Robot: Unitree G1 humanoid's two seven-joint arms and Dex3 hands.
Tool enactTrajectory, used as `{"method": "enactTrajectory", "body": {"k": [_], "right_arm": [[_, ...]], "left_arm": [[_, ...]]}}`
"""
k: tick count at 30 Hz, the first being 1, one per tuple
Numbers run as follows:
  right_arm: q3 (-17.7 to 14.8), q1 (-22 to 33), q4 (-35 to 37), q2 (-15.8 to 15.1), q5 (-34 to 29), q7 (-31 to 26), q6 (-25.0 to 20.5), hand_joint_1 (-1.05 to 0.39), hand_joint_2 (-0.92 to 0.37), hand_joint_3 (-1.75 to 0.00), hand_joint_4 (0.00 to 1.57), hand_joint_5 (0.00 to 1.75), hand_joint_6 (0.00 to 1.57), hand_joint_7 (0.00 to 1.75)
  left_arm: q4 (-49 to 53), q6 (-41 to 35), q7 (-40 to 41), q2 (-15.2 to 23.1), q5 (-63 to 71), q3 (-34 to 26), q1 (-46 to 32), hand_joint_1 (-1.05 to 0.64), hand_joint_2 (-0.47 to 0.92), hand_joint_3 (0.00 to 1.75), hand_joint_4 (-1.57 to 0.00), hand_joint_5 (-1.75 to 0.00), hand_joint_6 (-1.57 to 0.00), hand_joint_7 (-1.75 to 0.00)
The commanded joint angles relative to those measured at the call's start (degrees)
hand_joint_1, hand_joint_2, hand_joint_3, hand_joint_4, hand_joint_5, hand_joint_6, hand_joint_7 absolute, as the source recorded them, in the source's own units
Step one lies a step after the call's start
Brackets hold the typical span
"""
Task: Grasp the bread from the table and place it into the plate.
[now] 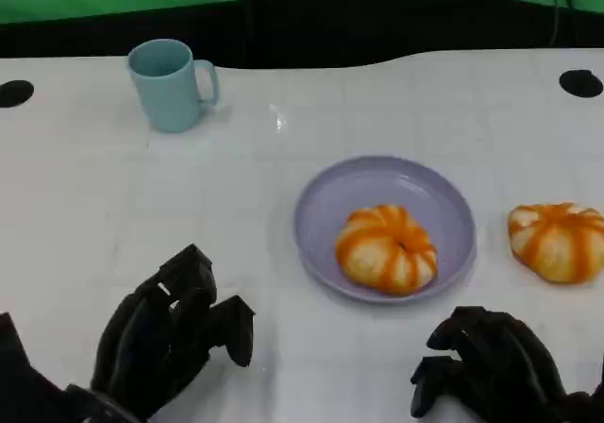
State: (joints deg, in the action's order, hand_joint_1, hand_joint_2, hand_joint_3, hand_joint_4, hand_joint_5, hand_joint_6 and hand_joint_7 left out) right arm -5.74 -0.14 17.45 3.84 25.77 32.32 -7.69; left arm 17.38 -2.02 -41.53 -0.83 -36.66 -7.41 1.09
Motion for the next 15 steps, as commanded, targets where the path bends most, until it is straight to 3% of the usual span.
{"method": "enactTrajectory", "body": {"k": [1,15], "right_arm": [[-0.7,-0.4,0.6,-0.7,0.2,0.3,0.6,-1.03,-0.72,0.0,1.56,0.76,1.57,0.37],[-0.8,-0.8,1.2,-0.4,0.5,0.6,0.8,-1.03,-0.72,0.0,1.56,0.76,1.57,0.38]], "left_arm": [[0.0,0.2,-0.1,-0.1,0.8,-0.7,0.0,-0.68,0.92,0.21,-0.94,-1.75,-0.69,-1.75],[1.8,2.3,-1.5,0.3,3.5,-1.2,0.9,-0.69,0.92,0.24,-0.92,-1.75,-0.68,-1.75]]}}
